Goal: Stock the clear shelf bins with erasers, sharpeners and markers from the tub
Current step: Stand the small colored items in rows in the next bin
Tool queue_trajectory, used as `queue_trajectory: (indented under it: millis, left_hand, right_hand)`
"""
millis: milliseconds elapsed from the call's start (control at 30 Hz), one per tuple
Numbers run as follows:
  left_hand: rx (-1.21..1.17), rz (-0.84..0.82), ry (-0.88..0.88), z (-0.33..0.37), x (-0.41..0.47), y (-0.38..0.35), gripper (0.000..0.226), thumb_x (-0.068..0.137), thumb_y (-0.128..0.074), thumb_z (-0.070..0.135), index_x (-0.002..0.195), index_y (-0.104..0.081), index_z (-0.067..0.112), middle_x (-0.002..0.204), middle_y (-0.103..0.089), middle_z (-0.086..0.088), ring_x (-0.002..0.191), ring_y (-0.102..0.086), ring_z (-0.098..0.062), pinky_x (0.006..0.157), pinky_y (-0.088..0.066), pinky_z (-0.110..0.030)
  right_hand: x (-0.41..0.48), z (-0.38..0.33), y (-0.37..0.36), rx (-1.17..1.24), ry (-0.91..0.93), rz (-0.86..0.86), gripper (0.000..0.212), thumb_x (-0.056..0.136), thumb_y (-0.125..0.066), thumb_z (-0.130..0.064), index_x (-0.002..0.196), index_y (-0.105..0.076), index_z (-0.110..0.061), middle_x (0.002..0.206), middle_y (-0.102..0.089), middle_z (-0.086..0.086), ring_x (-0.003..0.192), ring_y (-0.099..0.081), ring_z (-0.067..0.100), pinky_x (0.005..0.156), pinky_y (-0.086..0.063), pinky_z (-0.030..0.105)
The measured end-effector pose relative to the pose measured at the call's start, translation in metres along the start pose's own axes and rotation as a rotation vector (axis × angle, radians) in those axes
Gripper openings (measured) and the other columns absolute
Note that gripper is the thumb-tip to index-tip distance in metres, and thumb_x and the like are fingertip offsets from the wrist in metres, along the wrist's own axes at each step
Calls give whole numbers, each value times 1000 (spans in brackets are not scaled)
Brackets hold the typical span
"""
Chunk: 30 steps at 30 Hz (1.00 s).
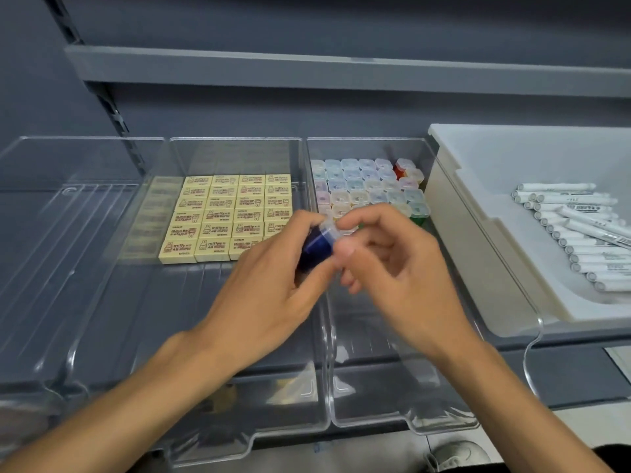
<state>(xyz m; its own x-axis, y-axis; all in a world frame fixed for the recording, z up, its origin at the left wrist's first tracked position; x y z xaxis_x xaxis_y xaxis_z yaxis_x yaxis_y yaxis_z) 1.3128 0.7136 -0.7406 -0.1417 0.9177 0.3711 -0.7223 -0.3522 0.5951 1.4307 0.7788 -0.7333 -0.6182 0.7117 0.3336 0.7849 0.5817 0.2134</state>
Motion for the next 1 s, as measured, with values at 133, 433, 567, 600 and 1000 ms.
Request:
queue_trajectory:
  millis: [133,433,567,600,1000]
  left_hand:
    - [64,-71,-21,2,-4,-3,22,94,-42,42,116,-38,38,94,-58,21,79,-57,-8,65,-44,-19]
    - [-21,-62,-129,-6,1,1,48,98,-46,40,145,-40,32,118,-61,6,102,-59,-15,85,-45,-32]
    - [-19,28,-128,-4,0,1,54,87,-64,45,137,-45,35,95,-58,17,67,-54,-9,61,-45,-18]
    - [-31,44,-114,-5,0,1,54,84,-68,46,133,-47,35,89,-57,15,63,-52,-8,58,-41,-14]
    - [-59,102,-33,-4,2,0,52,77,-69,54,123,-49,42,77,-53,7,58,-51,-16,52,-44,-25]
  right_hand:
    - [-5,5,-4,42,-2,11,21,88,-69,-22,105,-58,-15,85,-69,1,74,-66,20,70,-57,45]
    - [0,7,5,281,-52,29,20,89,-63,-5,108,-57,-3,84,-72,6,68,-65,16,67,-54,26]
    - [-1,6,0,385,-83,-31,28,84,-65,-9,110,-56,-6,92,-73,13,80,-71,25,73,-57,30]
    - [-2,6,-1,394,-83,-36,30,83,-65,-9,111,-56,-5,94,-73,16,84,-72,30,75,-58,33]
    - [-5,10,8,273,-86,27,31,87,-62,-5,118,-64,-8,105,-65,19,81,-67,13,72,-54,23]
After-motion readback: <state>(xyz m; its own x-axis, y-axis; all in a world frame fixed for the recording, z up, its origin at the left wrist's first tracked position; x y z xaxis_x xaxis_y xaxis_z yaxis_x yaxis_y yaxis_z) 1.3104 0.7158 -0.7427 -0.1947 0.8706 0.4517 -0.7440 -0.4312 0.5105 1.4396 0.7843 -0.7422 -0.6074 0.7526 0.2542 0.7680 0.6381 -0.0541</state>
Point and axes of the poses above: each hand's wrist, its own x-axis towards the middle knuckle, its own y-axis out of the back of the hand, z = x × y, the point moved 6 cm from there along x, towards the middle knuckle
